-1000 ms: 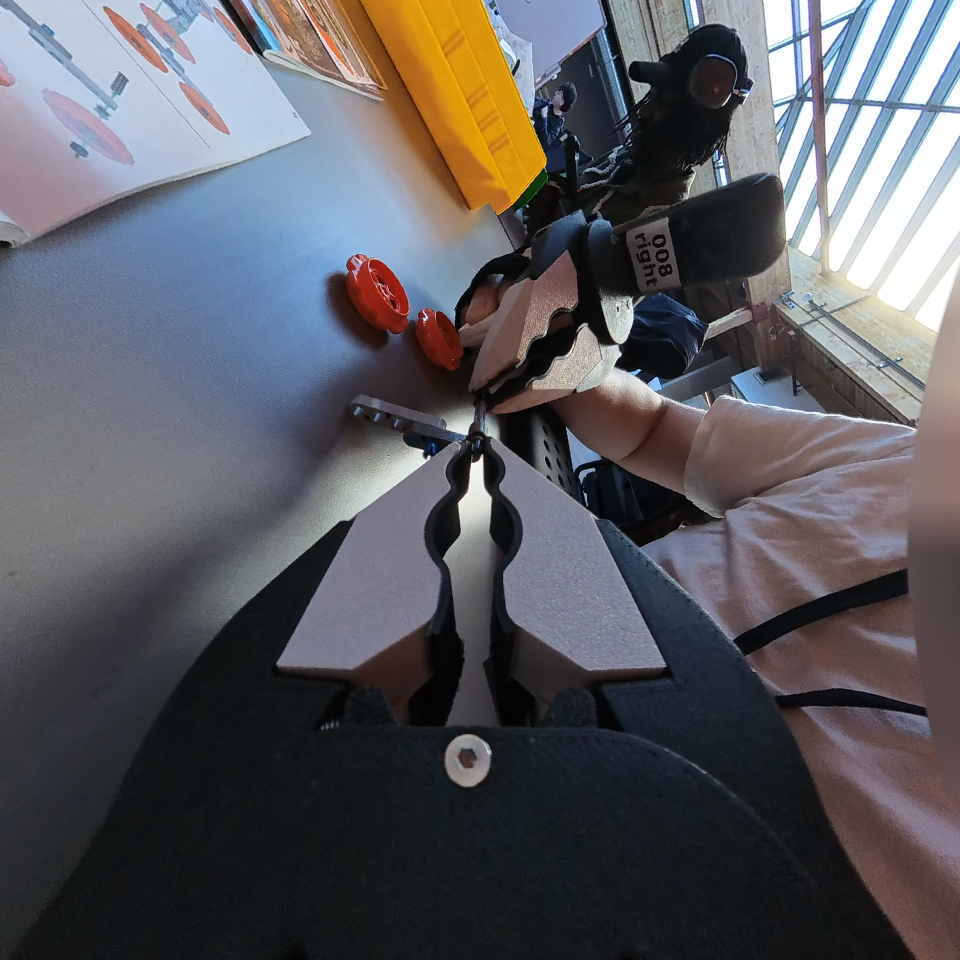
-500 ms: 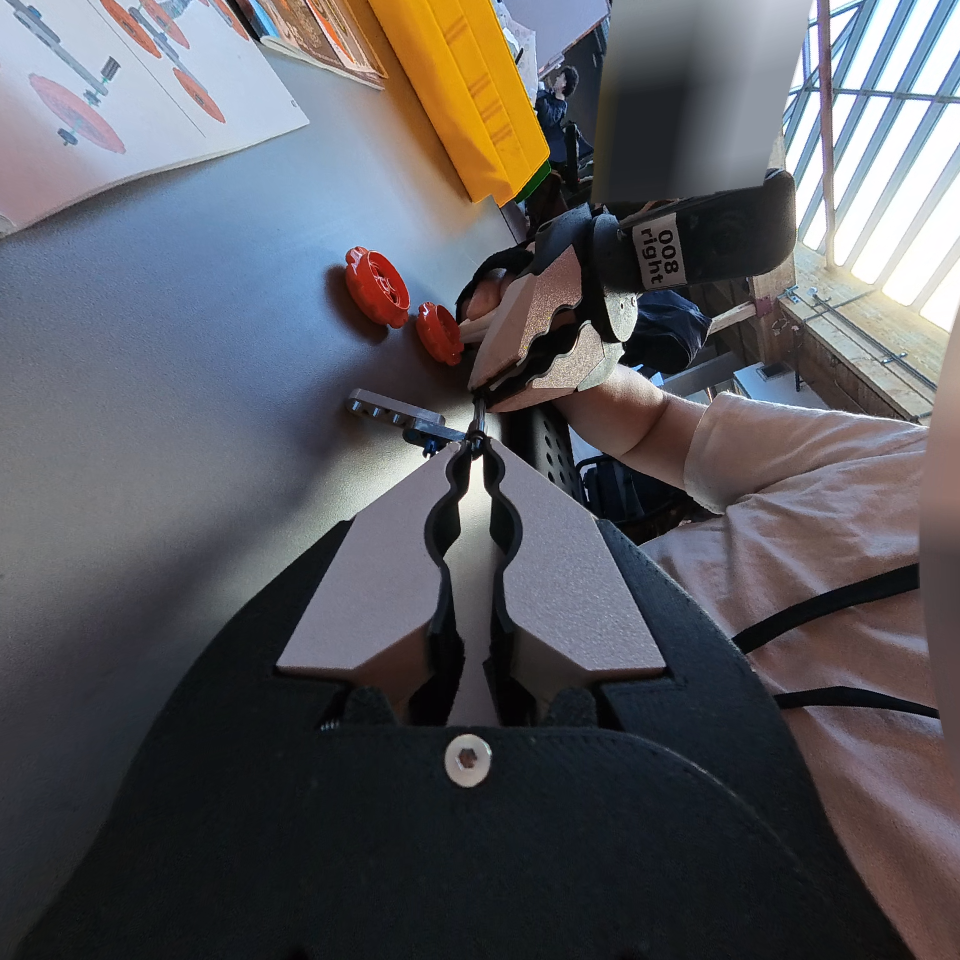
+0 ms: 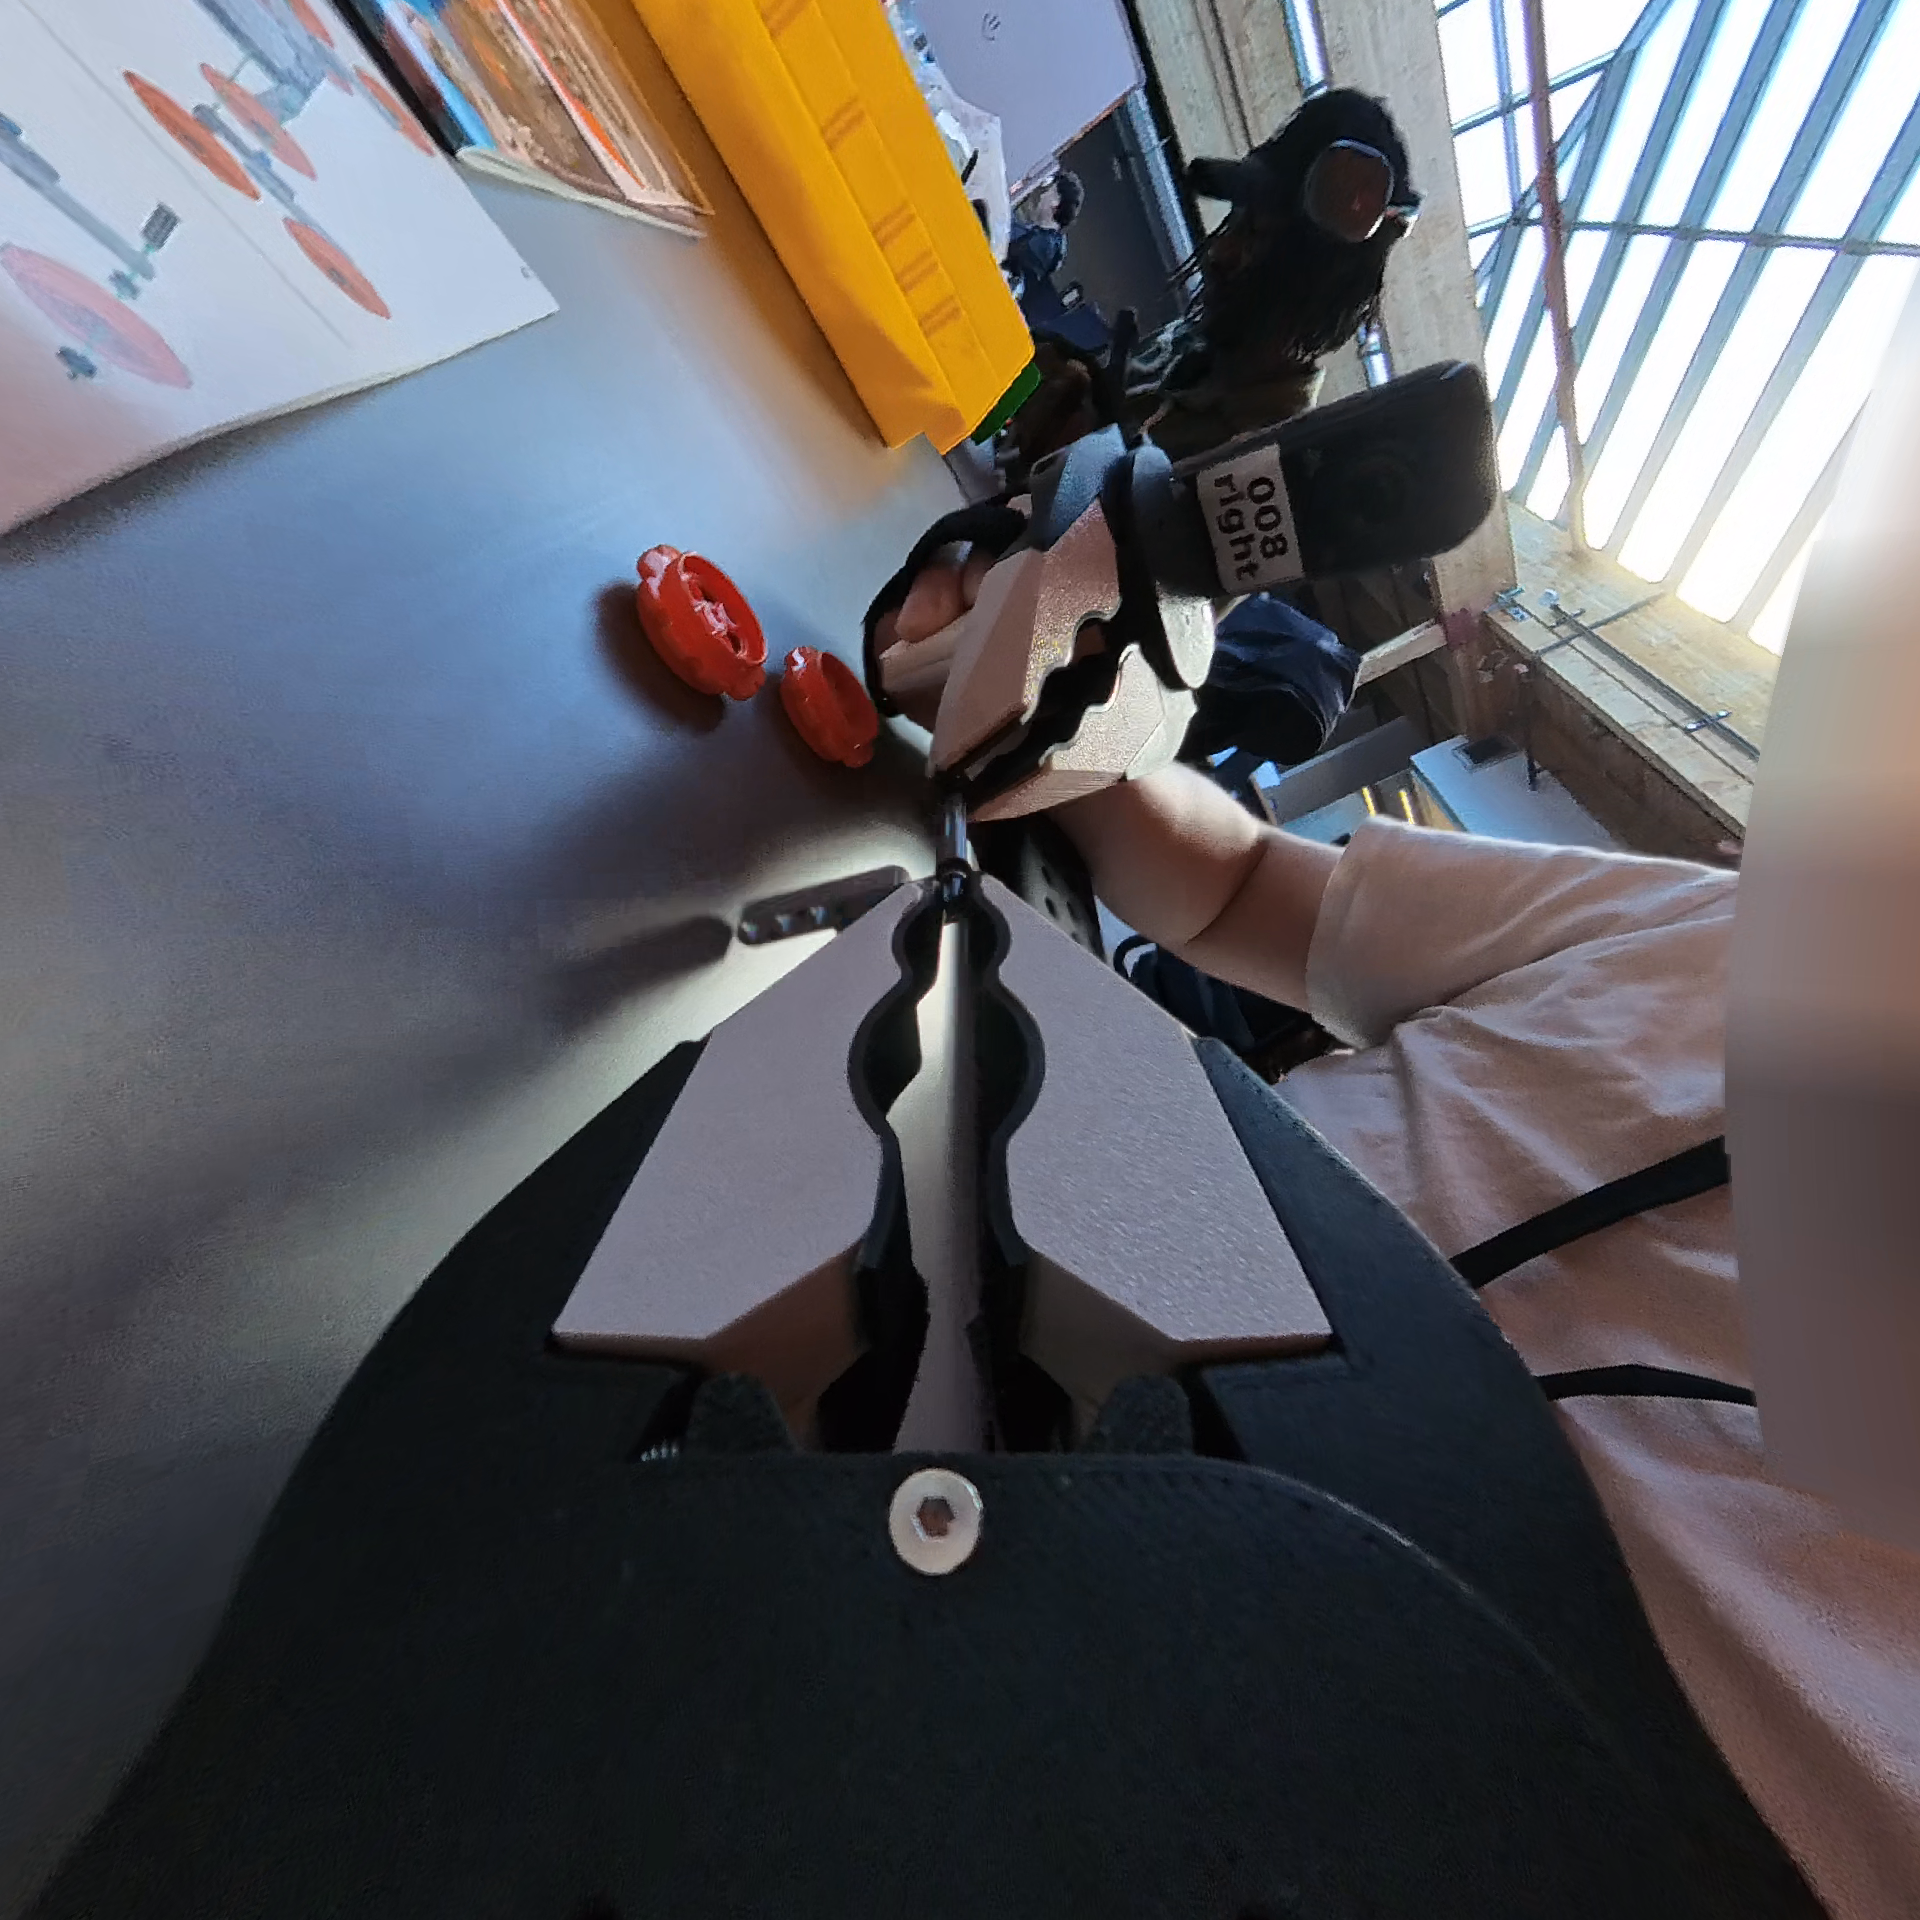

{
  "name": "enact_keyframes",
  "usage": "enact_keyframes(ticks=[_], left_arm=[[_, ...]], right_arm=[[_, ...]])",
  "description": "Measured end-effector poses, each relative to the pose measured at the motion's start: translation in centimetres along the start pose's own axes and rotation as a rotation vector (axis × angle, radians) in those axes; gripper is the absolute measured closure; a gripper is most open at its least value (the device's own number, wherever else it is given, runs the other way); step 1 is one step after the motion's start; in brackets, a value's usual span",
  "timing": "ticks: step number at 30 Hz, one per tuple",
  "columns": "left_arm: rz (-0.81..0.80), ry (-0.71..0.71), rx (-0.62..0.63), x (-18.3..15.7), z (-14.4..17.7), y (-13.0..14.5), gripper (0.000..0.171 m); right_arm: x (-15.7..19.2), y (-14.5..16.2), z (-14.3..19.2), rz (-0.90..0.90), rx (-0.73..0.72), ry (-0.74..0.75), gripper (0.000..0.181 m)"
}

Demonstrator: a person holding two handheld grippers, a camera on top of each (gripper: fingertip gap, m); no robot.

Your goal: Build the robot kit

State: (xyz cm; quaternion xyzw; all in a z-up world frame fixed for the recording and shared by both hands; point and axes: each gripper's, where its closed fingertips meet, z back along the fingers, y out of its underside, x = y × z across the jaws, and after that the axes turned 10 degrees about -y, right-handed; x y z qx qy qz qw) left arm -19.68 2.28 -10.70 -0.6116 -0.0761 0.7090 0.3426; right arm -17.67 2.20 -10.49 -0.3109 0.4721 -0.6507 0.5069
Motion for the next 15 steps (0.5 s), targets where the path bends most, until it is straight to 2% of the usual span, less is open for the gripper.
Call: enact_keyframes(ticks=[5,9,11,15], left_arm=[[0.001,0.094,-0.034,-2.4,-0.3,-1.1,0.171],[0.031,0.183,-0.064,-4.4,-0.8,-2.4,0.171],[0.053,0.256,-0.092,-5.9,-1.0,-3.9,0.171],[0.130,0.483,-0.199,-9.4,-1.7,-8.8,0.170]], right_arm=[[-0.1,-2.1,2.0,0.059,-0.099,0.026,0.166],[0.2,-3.7,3.4,-0.003,-0.203,-0.033,0.157],[-0.1,-5.0,4.9,-0.034,-0.267,-0.038,0.150],[-2.4,-8.9,10.3,-0.108,-0.422,-0.019,0.153]])
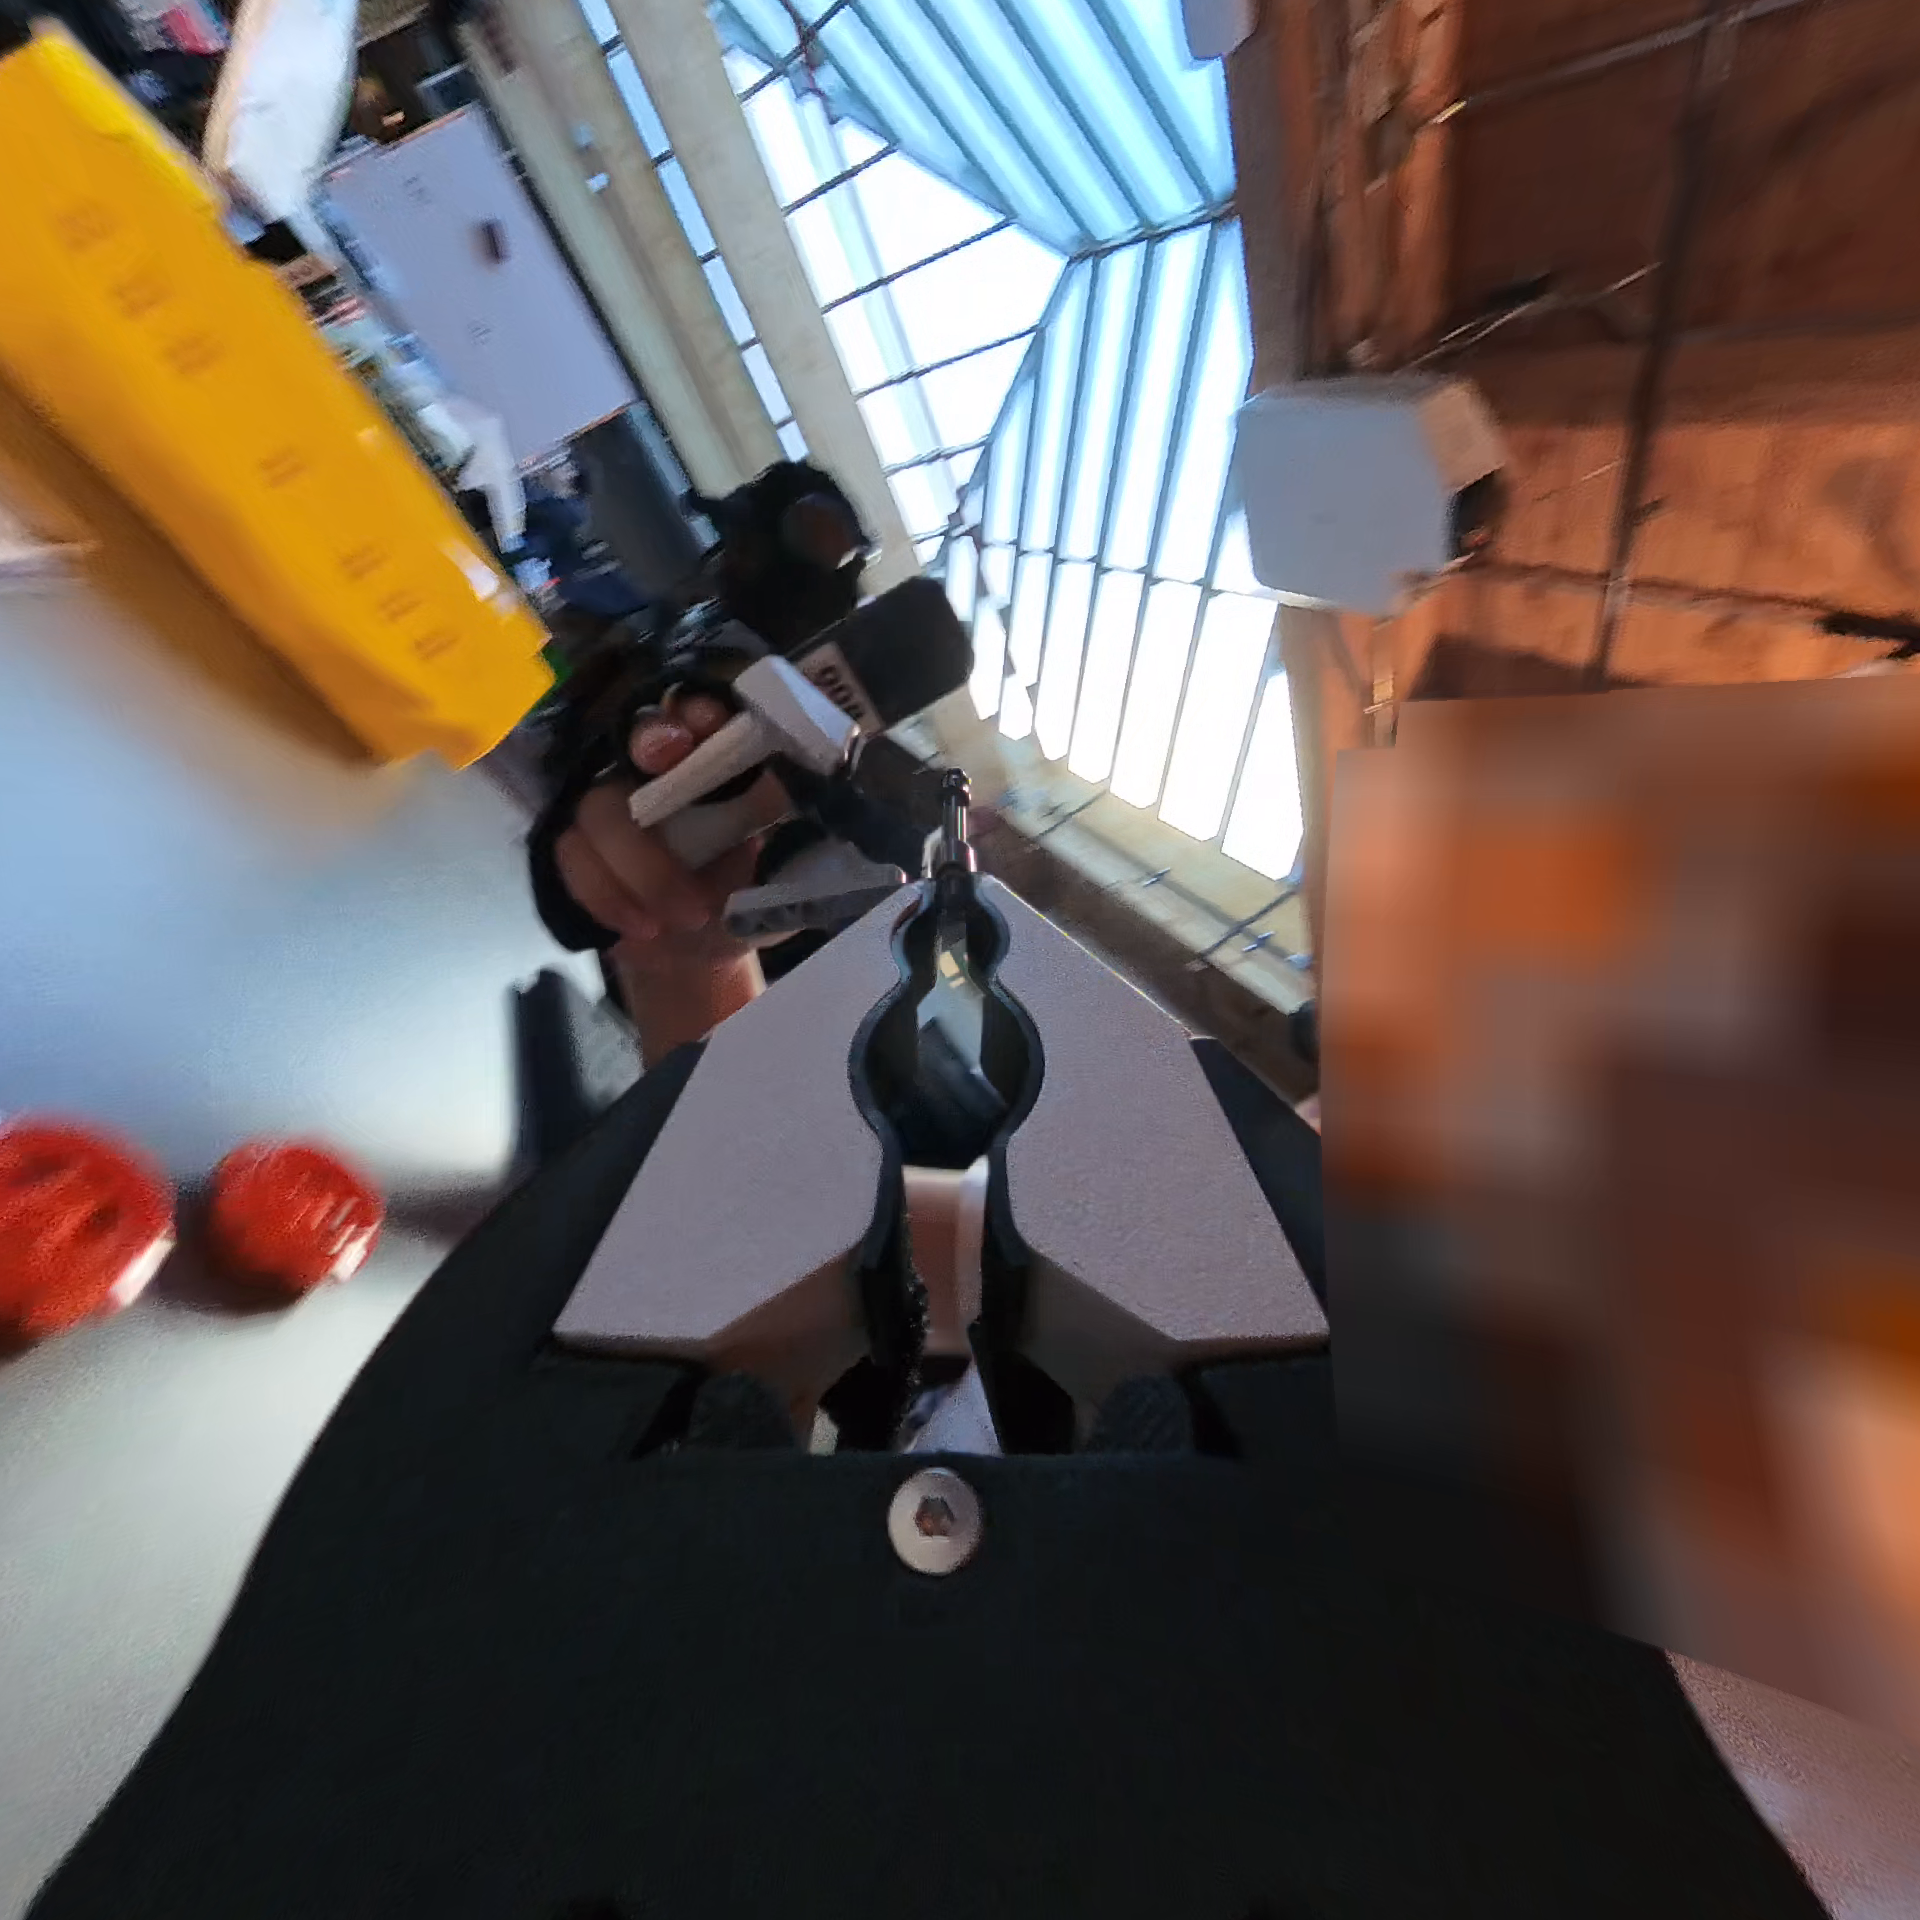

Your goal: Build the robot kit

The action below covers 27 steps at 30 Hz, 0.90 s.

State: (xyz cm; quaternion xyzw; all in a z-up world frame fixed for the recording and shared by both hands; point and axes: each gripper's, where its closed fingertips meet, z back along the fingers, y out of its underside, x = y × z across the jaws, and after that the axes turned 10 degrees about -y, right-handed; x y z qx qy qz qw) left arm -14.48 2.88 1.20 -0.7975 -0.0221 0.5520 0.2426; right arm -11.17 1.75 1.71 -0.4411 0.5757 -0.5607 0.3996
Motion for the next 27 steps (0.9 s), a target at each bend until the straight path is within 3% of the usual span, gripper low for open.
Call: enact_keyframes(ticks=[5,9,12,15,18,22,25,27], left_arm=[[0.095,0.373,-0.152,-3.9,-4.5,-6.1,0.169],[0.145,0.538,-0.152,-5.6,-8.4,-8.5,0.170],[0.127,0.552,-0.113,-6.2,-10.8,-9.1,0.170],[0.091,0.497,-0.109,-6.1,-11.4,-9.1,0.170],[0.089,0.450,-0.136,-6.1,-10.5,-9.2,0.170],[0.049,0.328,-0.120,-5.3,-10.1,-9.1,0.171],[0.036,0.294,-0.076,-5.3,-10.3,-8.6,0.170],[0.029,0.265,-0.056,-5.0,-10.6,-8.2,0.170]], right_arm=[[-3.0,-9.1,3.8,0.003,-0.126,0.055,0.156],[-3.6,-15.0,5.9,0.099,-0.151,0.085,0.158],[-4.0,-17.4,7.5,0.175,-0.147,0.149,0.162],[-3.9,-16.5,7.9,0.217,-0.086,0.148,0.158],[-2.8,-13.3,7.3,0.352,0.024,0.034,0.151],[-4.0,-12.7,6.8,0.295,0.008,-0.001,0.143],[-5.2,-11.1,5.9,0.301,0.085,0.018,0.139],[-5.3,-10.2,5.4,0.276,0.114,-0.012,0.150]])
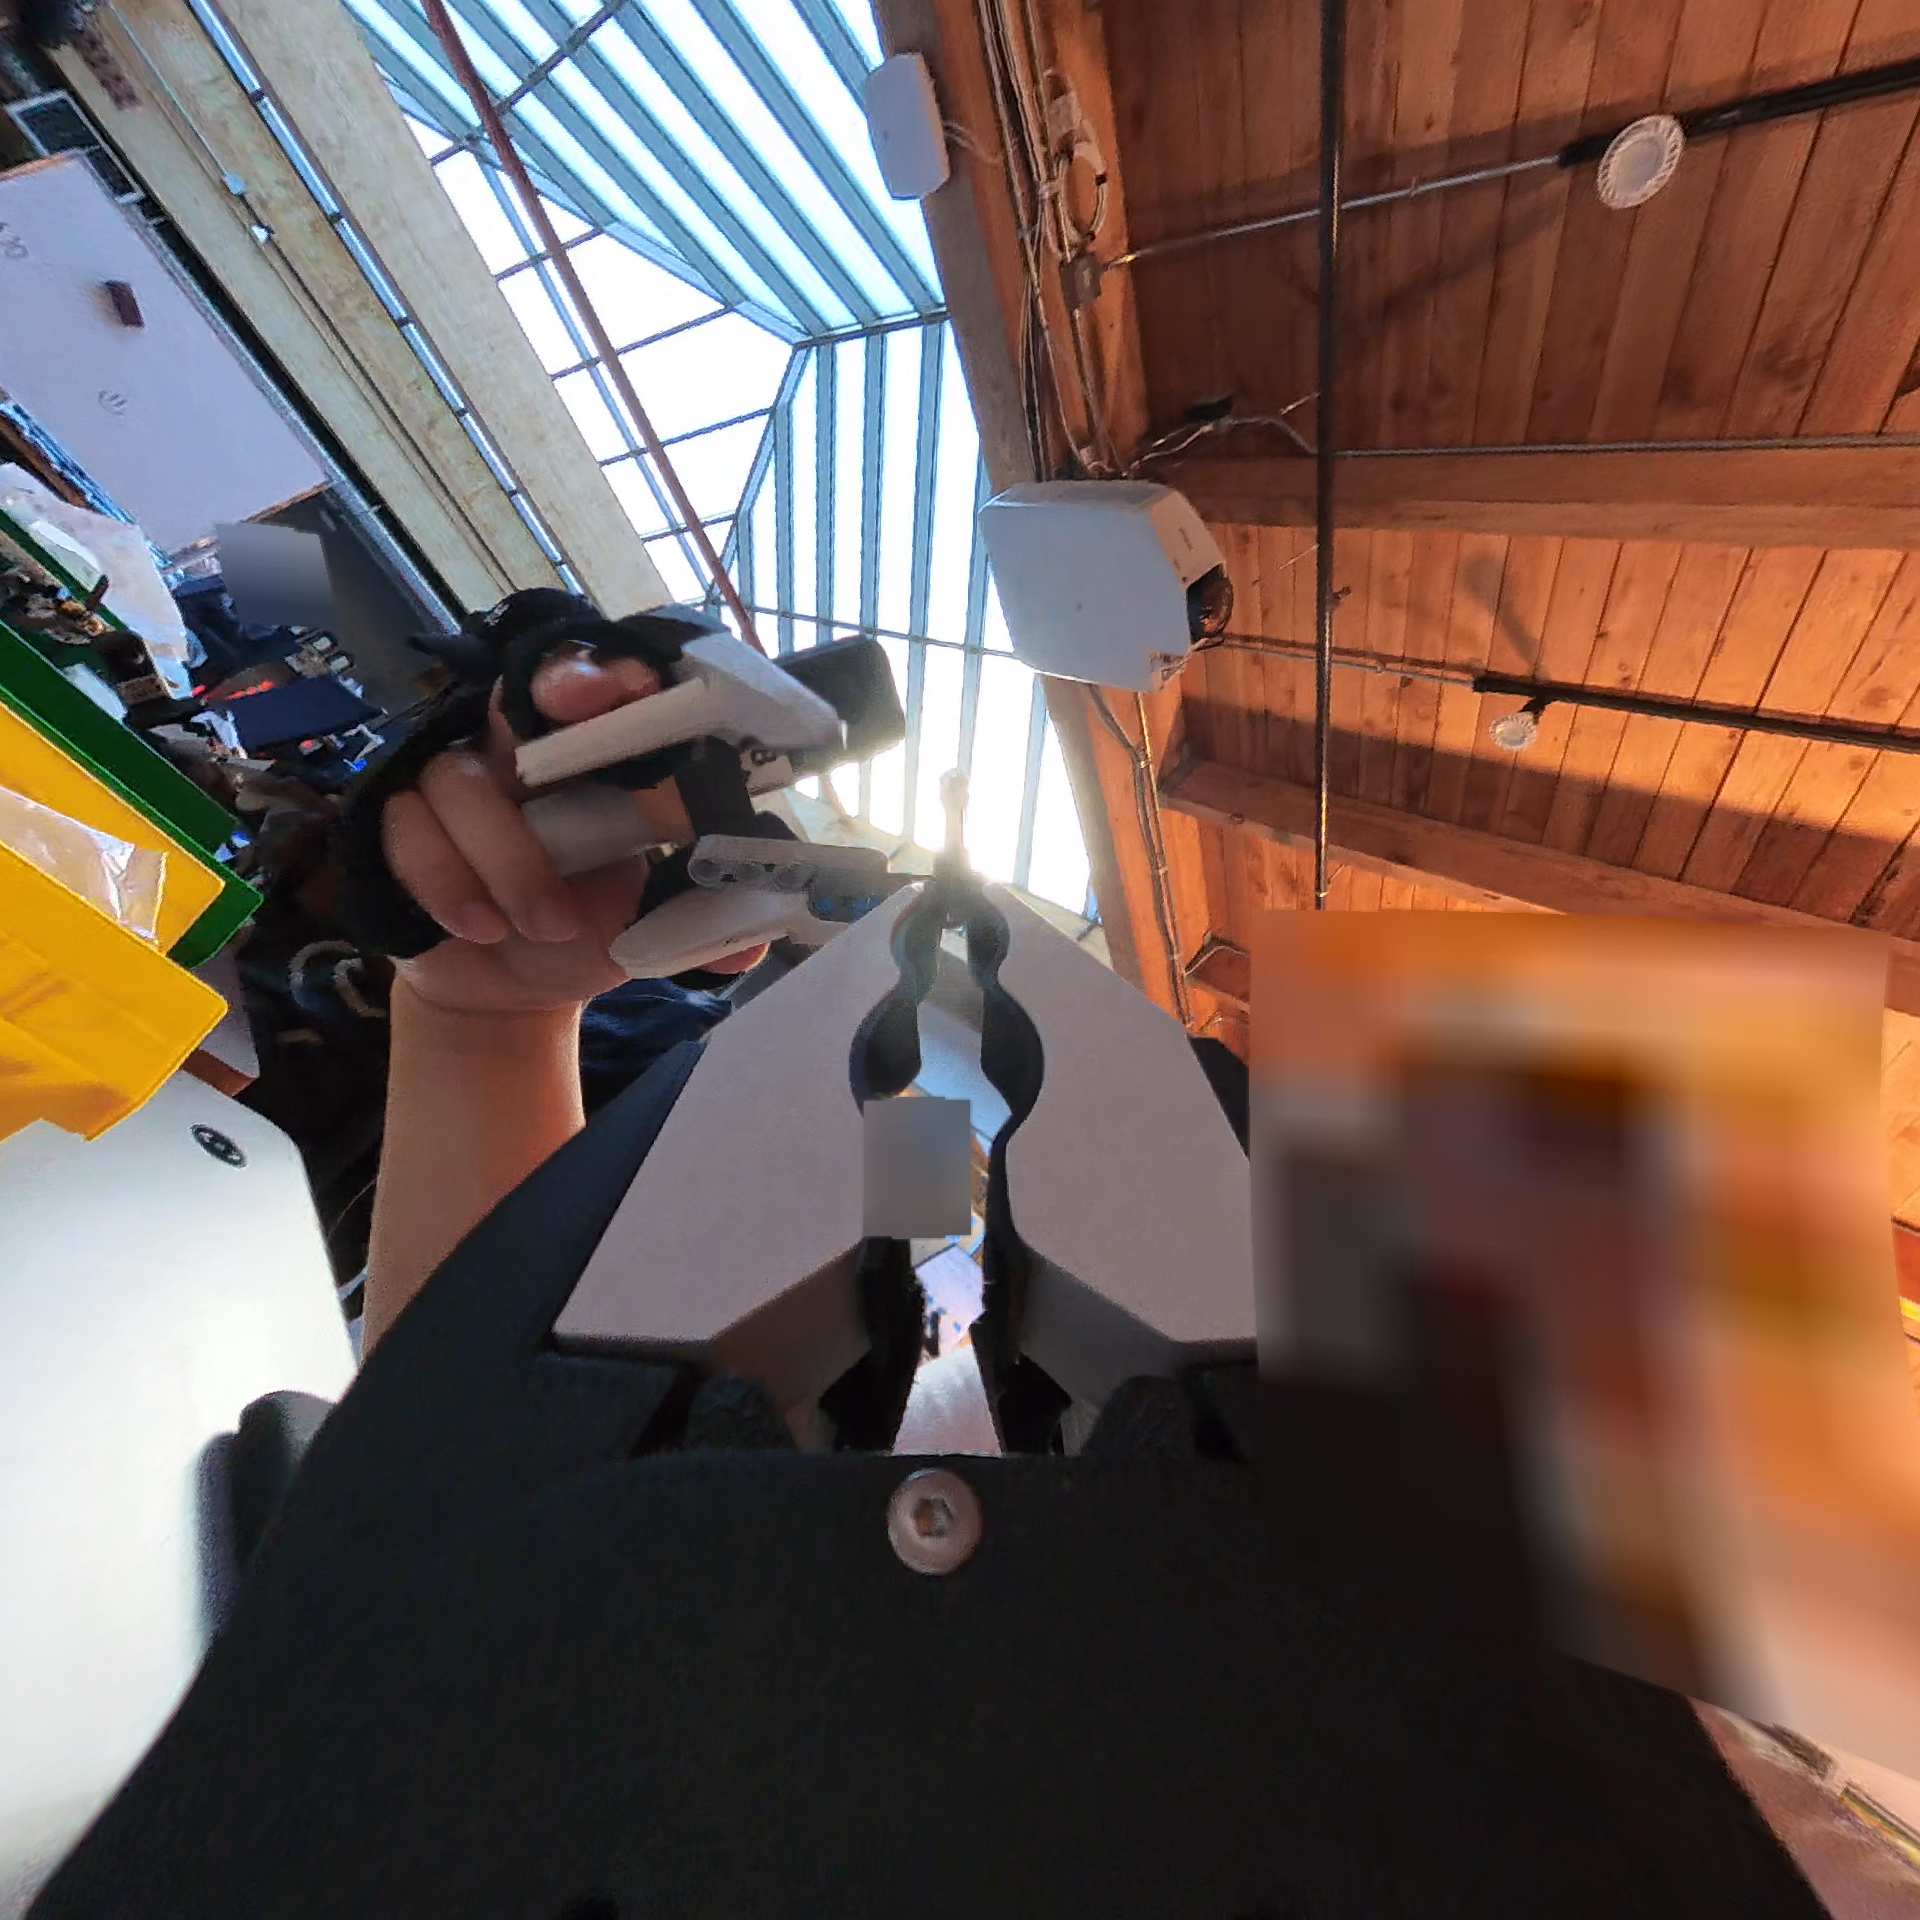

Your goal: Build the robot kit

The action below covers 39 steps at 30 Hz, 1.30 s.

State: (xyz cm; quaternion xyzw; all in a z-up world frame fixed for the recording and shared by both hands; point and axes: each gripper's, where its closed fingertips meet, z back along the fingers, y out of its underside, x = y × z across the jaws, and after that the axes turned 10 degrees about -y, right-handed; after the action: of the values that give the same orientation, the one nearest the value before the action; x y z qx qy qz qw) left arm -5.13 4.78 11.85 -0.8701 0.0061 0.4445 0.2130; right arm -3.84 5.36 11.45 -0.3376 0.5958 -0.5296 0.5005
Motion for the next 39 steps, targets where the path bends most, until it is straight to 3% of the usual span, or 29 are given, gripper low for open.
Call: enact_keyframes(ticks=[3,6,11,14,18,22,27,33,39], left_arm=[[-0.003,0.005,-0.018,-0.2,0.2,-0.3,0.170],[-0.004,-0.013,-0.021,0.0,0.4,-0.4,0.170],[-0.006,-0.004,-0.040,-0.6,0.7,-0.8,0.171],[-0.138,-0.083,-0.059,-0.9,0.7,-1.2,0.169],[-0.312,-0.191,-0.049,-1.2,0.8,-1.4,0.147],[-0.412,-0.202,-0.026,-1.9,0.9,-1.1,0.171],[-0.447,-0.289,-0.038,-0.9,0.9,-1.3,0.171],[-0.643,-0.455,-0.059,-0.7,1.7,-2.3,0.163],[-0.742,-0.518,-0.055,-2.2,2.6,-2.9,0.166]], right_arm=[[0.7,0.0,-0.5,-0.034,-0.037,-0.073,0.170],[0.2,0.6,-1.0,-0.018,0.007,-0.042,0.170],[0.8,-0.3,-1.8,-0.049,-0.065,-0.120,0.175],[0.4,-0.7,-1.8,-0.093,-0.165,-0.157,0.176],[0.2,-1.5,-1.6,-0.139,-0.293,-0.212,0.175],[0.3,-1.7,-1.8,-0.155,-0.331,-0.241,0.175],[0.0,-0.4,-2.4,-0.182,-0.278,-0.233,0.175],[-0.8,-0.1,-3.0,-0.245,-0.389,-0.275,0.175],[-1.7,-0.9,-3.9,-0.401,-0.743,-0.430,0.176]])
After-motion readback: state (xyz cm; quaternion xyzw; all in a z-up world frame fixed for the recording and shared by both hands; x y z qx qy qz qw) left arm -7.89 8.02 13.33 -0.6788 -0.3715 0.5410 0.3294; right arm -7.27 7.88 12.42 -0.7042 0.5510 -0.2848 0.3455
